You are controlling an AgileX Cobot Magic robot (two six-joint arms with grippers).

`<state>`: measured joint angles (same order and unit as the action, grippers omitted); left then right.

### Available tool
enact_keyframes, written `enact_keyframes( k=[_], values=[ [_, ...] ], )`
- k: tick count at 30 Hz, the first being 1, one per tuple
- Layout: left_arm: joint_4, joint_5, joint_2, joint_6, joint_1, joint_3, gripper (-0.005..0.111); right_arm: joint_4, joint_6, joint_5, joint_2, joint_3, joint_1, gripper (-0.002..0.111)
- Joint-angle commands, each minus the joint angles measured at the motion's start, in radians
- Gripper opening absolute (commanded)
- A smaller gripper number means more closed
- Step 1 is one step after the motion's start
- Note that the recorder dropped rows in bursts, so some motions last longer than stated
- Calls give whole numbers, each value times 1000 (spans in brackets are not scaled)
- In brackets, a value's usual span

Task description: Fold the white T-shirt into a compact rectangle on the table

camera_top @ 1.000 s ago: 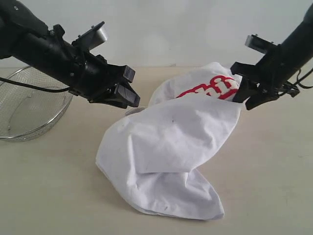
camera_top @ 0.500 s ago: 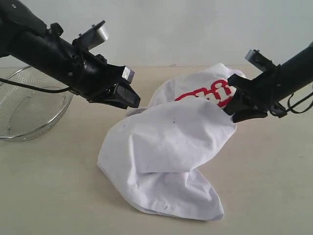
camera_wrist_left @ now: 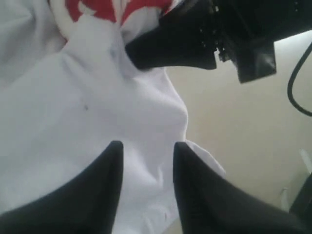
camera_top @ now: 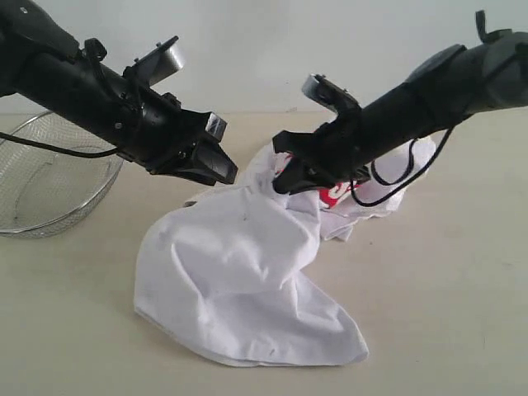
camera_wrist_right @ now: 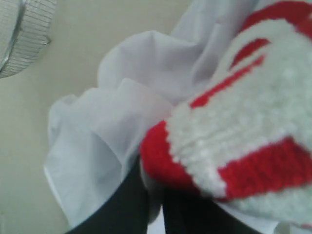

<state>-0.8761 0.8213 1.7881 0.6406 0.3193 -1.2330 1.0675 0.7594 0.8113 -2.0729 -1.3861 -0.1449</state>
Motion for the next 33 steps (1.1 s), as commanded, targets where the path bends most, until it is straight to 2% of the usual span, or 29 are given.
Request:
enact_keyframes(
  k=[1, 3, 6, 8, 14, 19, 24, 27, 33],
  values=[
    [-3, 4, -8, 6, 4, -1, 33, 30, 34, 37, 5, -64, -26, 11],
    [-3, 6, -8, 6, 4, -1, 33, 30, 32, 71, 5, -83, -16, 26],
    [-3, 6, -8, 6, 4, -1, 33, 16, -12, 122, 6, -92, 3, 60],
    [-3, 6, -8, 6, 4, -1, 33, -4, -63, 162, 6, -92, 21, 67],
    [-3, 6, -8, 6, 4, -1, 33, -4, -87, 312, 16, -92, 104, 48],
    [-3, 6, -8, 6, 4, -1, 33, -12, -117, 408, 37, -92, 194, 49],
    [-6, 6, -8, -2, 4, -1, 33, -35, -133, 410, 58, -92, 268, 49],
    [-8, 18, -8, -27, 4, -1, 33, -130, -193, 410, 63, -92, 303, 49],
    [-16, 39, -8, -27, 4, -1, 33, -348, -363, 288, 57, -92, 322, 49]
  ],
)
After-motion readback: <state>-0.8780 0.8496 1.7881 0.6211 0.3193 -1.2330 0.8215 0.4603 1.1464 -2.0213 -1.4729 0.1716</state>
